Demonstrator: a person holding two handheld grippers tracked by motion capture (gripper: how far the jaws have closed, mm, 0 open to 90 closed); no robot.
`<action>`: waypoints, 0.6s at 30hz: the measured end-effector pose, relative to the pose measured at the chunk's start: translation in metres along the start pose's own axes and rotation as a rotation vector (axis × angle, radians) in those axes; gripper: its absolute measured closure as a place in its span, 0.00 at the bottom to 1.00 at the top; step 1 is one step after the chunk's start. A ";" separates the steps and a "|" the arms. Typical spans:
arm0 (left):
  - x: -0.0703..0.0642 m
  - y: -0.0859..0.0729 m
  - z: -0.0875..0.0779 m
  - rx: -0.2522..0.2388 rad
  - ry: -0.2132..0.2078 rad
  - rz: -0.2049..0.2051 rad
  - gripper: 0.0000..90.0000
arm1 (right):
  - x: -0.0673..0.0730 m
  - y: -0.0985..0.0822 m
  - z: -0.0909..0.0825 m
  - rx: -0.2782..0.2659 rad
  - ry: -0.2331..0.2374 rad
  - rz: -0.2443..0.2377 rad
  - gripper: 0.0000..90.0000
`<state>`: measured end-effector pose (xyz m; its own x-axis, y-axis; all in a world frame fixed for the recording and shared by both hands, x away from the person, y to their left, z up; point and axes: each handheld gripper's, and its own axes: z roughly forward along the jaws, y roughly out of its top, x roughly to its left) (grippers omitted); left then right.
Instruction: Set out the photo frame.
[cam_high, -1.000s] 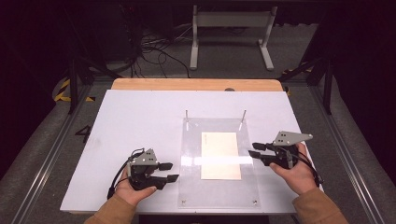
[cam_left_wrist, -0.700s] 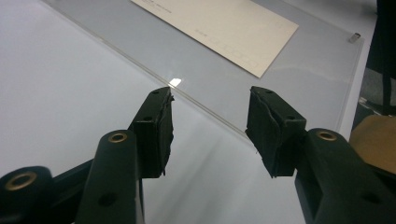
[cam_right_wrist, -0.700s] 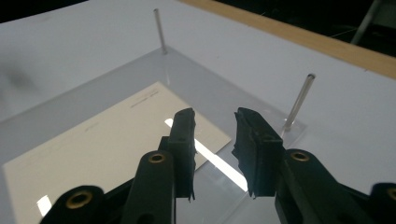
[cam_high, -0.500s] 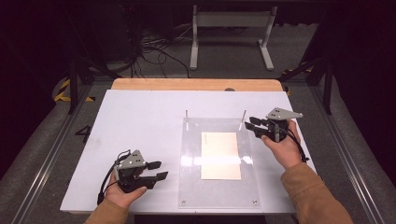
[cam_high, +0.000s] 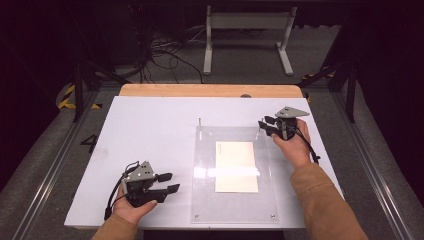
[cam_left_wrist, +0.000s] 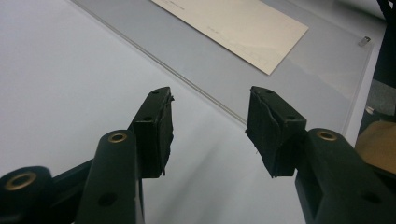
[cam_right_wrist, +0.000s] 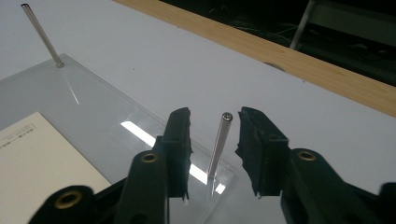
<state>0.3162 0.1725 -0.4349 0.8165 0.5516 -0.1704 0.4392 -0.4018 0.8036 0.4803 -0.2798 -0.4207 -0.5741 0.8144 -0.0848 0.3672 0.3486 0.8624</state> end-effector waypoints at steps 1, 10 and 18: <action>0.000 0.000 0.001 0.001 -0.005 0.002 0.56 | 0.000 0.001 0.003 0.008 -0.003 -0.005 0.77; 0.000 0.000 0.004 0.005 -0.016 0.001 0.57 | -0.008 0.000 0.016 0.055 0.019 0.072 0.95; -0.002 0.001 0.006 -0.004 -0.019 0.004 0.57 | -0.015 -0.008 0.020 0.005 0.046 0.135 0.95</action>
<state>0.3173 0.1664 -0.4371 0.8254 0.5358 -0.1781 0.4345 -0.4014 0.8063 0.5005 -0.2853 -0.4361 -0.5517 0.8322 0.0550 0.4468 0.2392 0.8621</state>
